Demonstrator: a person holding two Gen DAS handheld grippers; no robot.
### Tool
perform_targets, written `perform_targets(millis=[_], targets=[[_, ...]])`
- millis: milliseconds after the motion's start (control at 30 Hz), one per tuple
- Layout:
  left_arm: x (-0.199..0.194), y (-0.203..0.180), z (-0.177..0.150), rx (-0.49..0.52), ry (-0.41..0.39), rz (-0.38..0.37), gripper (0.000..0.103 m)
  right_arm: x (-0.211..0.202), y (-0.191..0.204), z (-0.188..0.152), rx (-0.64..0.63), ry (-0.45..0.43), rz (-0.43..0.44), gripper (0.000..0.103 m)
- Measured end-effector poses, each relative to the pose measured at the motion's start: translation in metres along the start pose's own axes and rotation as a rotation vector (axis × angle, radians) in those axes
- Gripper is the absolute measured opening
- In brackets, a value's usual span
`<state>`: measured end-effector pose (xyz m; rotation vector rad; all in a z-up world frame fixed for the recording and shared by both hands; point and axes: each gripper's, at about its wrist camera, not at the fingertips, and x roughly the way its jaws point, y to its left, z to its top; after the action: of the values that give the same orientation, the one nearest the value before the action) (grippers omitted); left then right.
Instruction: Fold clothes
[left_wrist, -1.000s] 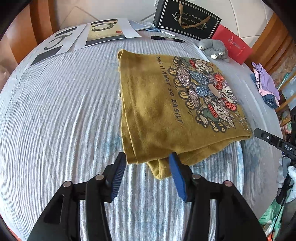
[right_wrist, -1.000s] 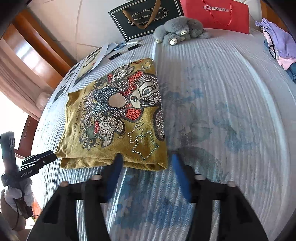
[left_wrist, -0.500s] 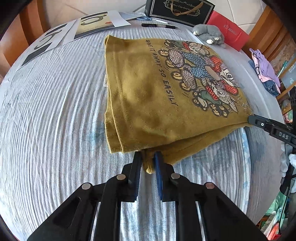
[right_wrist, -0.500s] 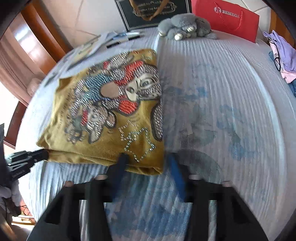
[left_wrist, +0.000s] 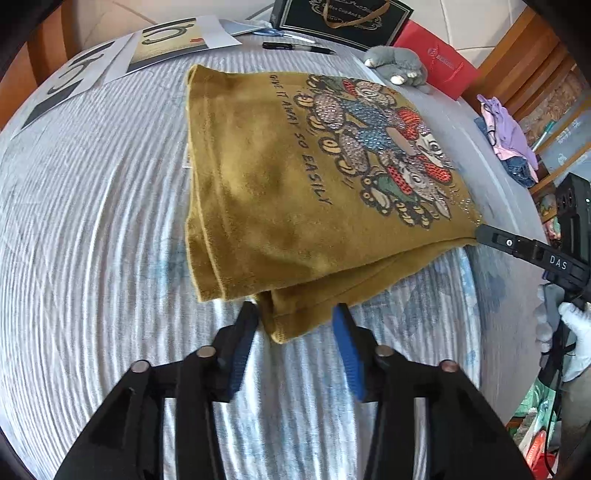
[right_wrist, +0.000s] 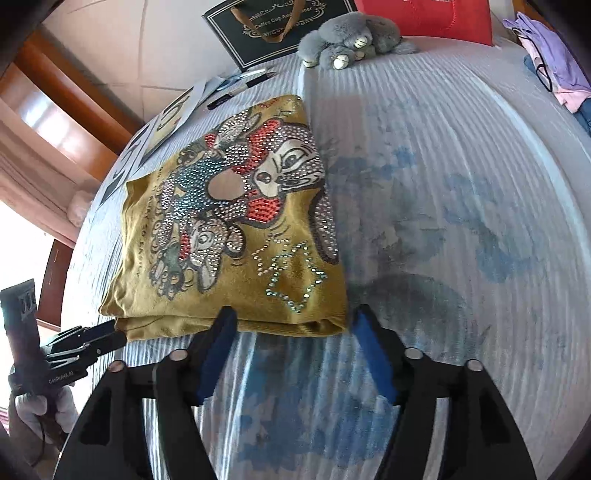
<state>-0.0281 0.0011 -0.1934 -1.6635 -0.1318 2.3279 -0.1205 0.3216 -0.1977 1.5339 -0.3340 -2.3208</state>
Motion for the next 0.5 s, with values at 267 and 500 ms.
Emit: perform_targets(millis=[267,500], targets=[[0.009,-0.026,0.002,0.084,-0.011,0.064,0.081,0.000,-0.001,-0.003,0.102,-0.005,0.038,0.089],[0.022,-0.036,0.014,0.047,-0.014,0.183,0.073,-0.004,-0.018,-0.001,0.156,0.004,0.170,0.091]])
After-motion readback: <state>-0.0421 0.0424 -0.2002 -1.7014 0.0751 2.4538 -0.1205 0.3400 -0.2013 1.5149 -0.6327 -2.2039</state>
